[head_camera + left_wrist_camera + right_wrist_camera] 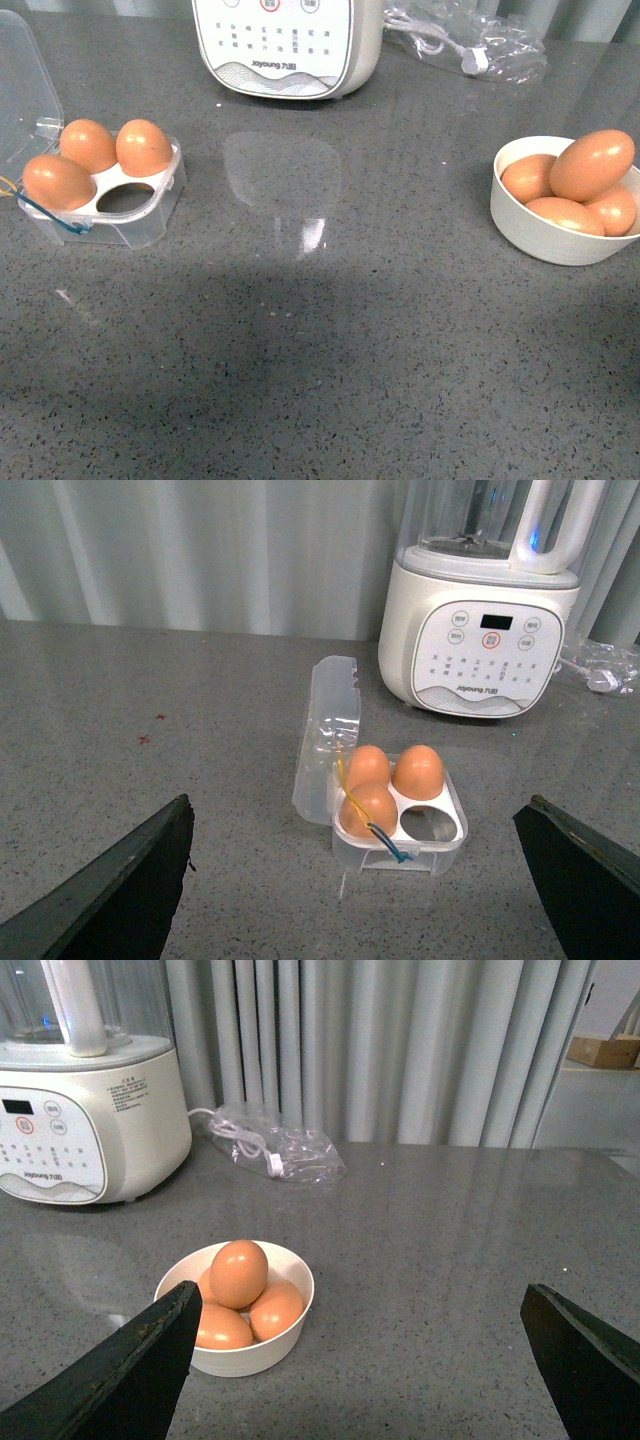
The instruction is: Put egg into box
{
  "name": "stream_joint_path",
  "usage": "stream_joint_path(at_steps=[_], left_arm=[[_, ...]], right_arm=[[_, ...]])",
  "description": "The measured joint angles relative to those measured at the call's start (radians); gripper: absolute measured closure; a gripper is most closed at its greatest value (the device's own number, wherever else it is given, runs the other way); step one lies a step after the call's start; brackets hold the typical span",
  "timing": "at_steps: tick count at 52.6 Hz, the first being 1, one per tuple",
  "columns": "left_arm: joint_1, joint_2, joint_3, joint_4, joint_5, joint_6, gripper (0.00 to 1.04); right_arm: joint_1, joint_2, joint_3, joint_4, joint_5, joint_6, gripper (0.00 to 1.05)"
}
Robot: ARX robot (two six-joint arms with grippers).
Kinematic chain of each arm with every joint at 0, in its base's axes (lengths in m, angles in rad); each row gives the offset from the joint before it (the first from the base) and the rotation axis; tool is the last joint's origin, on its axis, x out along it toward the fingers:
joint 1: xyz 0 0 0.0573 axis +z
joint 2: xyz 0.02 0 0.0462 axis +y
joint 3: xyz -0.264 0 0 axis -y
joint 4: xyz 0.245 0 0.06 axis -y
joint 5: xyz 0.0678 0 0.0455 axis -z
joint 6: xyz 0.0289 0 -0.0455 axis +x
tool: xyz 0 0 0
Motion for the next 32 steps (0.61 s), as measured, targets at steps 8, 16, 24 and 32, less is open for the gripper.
stream_joint_path(at_steps=[8, 16, 24, 32], left_arm=[[0.000, 0.000, 0.000, 0.000, 0.000, 0.000, 0.07], [0.000, 0.000, 0.000, 0.000, 0.000, 0.000, 0.07], [0.000, 0.000, 0.000, 0.000, 0.000, 0.000, 0.07], [0.000, 0.000, 0.000, 0.000, 0.000, 0.000, 0.07]], right_arm=[[0.000, 0.000, 0.000, 0.000, 0.000, 0.000, 0.07], [0.000, 0.000, 0.000, 0.000, 0.000, 0.000, 0.07], [0.000, 0.000, 0.000, 0.000, 0.000, 0.000, 0.07], [0.000, 0.000, 0.000, 0.000, 0.000, 0.000, 0.07]])
